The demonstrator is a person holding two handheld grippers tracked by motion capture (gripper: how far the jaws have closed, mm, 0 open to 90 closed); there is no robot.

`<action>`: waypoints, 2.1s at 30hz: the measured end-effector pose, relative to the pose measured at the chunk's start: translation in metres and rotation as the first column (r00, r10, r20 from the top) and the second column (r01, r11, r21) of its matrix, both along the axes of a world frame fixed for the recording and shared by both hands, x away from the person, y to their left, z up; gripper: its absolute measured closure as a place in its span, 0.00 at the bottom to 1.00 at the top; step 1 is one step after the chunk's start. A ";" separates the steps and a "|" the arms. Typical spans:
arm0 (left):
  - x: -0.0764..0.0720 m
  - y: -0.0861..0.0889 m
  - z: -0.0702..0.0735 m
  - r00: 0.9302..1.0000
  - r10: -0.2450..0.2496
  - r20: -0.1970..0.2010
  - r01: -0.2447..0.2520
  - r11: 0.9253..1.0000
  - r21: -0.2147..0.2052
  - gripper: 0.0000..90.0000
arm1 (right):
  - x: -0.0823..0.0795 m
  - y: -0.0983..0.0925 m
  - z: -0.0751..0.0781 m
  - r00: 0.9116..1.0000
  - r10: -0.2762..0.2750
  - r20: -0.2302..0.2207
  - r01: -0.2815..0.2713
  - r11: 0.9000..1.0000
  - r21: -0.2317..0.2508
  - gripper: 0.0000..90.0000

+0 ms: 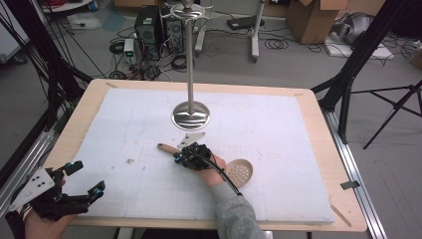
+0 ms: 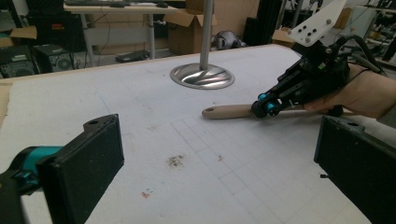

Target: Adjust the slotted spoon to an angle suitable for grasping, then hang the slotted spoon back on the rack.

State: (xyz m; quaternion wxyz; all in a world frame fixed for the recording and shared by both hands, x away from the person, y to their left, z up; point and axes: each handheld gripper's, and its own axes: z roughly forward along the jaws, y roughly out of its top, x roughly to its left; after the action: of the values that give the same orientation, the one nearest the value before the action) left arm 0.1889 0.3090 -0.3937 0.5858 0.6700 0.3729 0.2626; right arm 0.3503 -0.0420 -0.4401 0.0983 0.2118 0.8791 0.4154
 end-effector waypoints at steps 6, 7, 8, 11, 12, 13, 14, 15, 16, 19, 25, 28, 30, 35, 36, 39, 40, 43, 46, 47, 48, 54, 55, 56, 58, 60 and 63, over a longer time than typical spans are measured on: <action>-0.001 0.000 0.002 1.000 0.001 0.011 -0.001 1.000 0.002 0.02 | -0.007 -0.004 0.012 1.000 0.006 0.012 -0.007 1.000 0.028 1.00; -0.001 0.000 0.002 1.000 0.002 0.009 -0.002 1.000 0.005 0.02 | -0.008 -0.005 0.014 1.000 0.005 0.016 -0.005 0.999 0.035 0.99; 0.000 0.001 0.001 1.000 0.003 0.007 -0.003 1.000 0.007 0.02 | -0.009 -0.006 0.016 1.000 0.006 0.017 -0.007 0.999 0.039 0.96; 0.000 0.001 0.001 1.000 0.004 0.007 -0.004 1.000 0.005 0.02 | -0.012 -0.009 0.020 0.999 0.017 0.027 -0.018 0.999 0.051 0.89; 0.001 0.001 0.001 1.000 0.003 0.005 -0.003 1.000 0.006 0.02 | -0.012 -0.010 0.021 1.000 0.017 0.026 -0.018 0.998 0.053 0.86; 0.001 0.001 0.000 1.000 0.004 0.003 -0.004 1.000 0.007 0.02 | -0.012 -0.012 0.023 0.999 0.022 0.026 -0.024 0.998 0.055 0.83; 0.001 0.001 0.000 1.000 0.004 0.002 -0.004 1.000 0.008 0.02 | -0.012 -0.014 0.024 0.999 0.024 0.026 -0.026 0.998 0.060 0.81; 0.002 0.001 0.000 1.000 0.003 0.001 -0.003 1.000 0.010 0.02 | -0.013 -0.015 0.025 0.999 0.025 0.029 -0.026 0.998 0.062 0.77; 0.002 0.000 0.000 1.000 0.002 0.001 -0.002 1.000 0.008 0.02 | -0.013 -0.017 0.026 0.999 0.024 0.028 -0.026 0.998 0.065 0.74; 0.003 -0.001 0.001 1.000 -0.012 0.004 0.012 1.000 -0.007 0.02 | -0.015 -0.022 0.029 0.999 0.028 0.038 -0.031 0.997 0.070 0.63; 0.006 -0.005 0.001 1.000 -0.024 0.002 0.024 1.000 0.004 0.02 | -0.015 -0.035 0.037 0.999 0.019 0.046 -0.023 0.996 0.087 0.44; 0.009 -0.006 0.000 1.000 -0.028 -0.004 0.028 1.000 0.000 0.02 | -0.016 -0.041 0.041 0.999 0.016 0.042 -0.020 0.996 0.090 0.36; 0.009 -0.008 0.001 0.999 -0.043 -0.004 0.043 0.999 -0.011 0.02 | -0.016 -0.045 0.043 0.999 0.037 0.036 -0.040 0.995 0.094 0.33; 0.010 -0.010 0.002 0.999 -0.047 0.003 0.047 0.999 -0.001 0.02 | -0.015 -0.055 0.047 0.999 0.034 0.020 -0.036 0.995 0.095 0.17; 0.011 -0.010 0.002 0.999 -0.049 0.000 0.049 0.999 0.002 0.02 | -0.015 -0.056 0.048 0.999 0.033 0.024 -0.035 0.995 0.094 0.17; 0.011 -0.010 0.001 0.999 -0.048 -0.004 0.048 0.999 0.000 0.02 | -0.015 -0.061 0.052 0.999 0.036 0.029 -0.038 0.995 0.089 0.17; 0.012 -0.009 0.001 0.999 -0.047 -0.004 0.047 0.999 -0.001 0.02 | -0.015 -0.063 0.053 0.999 0.038 0.032 -0.040 0.995 0.087 0.17; 0.012 -0.009 0.001 0.999 -0.048 -0.004 0.048 0.999 0.000 0.02 | -0.015 -0.068 0.054 0.999 0.041 0.032 -0.044 0.996 0.076 0.17; 0.012 -0.009 0.000 0.999 -0.046 -0.008 0.046 0.999 0.001 0.02 | -0.015 -0.073 0.055 0.998 0.049 0.038 -0.051 0.997 0.062 0.17; 0.012 -0.009 0.000 0.999 -0.045 -0.008 0.045 0.999 -0.002 0.02 | -0.016 -0.075 0.055 0.998 0.051 0.037 -0.053 0.997 0.060 0.17; 0.012 -0.009 0.000 0.999 -0.046 -0.008 0.046 0.999 -0.002 0.02 | -0.016 -0.076 0.056 0.998 0.057 0.041 -0.059 0.997 0.055 0.17; 0.012 -0.010 0.000 0.999 -0.048 -0.010 0.048 0.999 0.002 0.02 | -0.016 -0.084 0.058 0.998 0.052 0.039 -0.054 0.997 0.054 0.17; 0.012 -0.010 0.000 0.999 -0.048 -0.010 0.048 0.999 0.003 0.02 | -0.015 -0.085 0.058 0.997 0.058 0.046 -0.060 0.997 0.053 0.17; 0.012 -0.010 -0.001 0.999 -0.047 -0.010 0.047 0.999 0.003 0.02 | -0.015 -0.086 0.058 0.998 0.056 0.043 -0.058 0.997 0.053 0.17; 0.012 -0.010 -0.001 0.999 -0.047 -0.013 0.047 0.999 0.002 0.02 | -0.014 -0.088 0.058 0.997 0.058 0.042 -0.060 0.997 0.047 0.17; 0.012 -0.009 -0.001 0.999 -0.046 -0.014 0.046 0.999 0.004 0.02 | -0.013 -0.089 0.057 0.998 0.057 0.041 -0.059 0.997 0.044 0.17; 0.012 -0.009 -0.001 0.999 -0.043 -0.013 0.043 0.999 0.003 0.02 | -0.010 -0.089 0.055 0.998 0.056 0.035 -0.057 0.998 0.034 0.17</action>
State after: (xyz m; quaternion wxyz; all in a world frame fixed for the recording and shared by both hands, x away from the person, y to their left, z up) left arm 0.2008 0.3003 -0.3950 0.5877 0.6807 0.3617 0.2460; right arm 0.3399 -0.1314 -0.3849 0.0979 0.1814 0.8756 0.4368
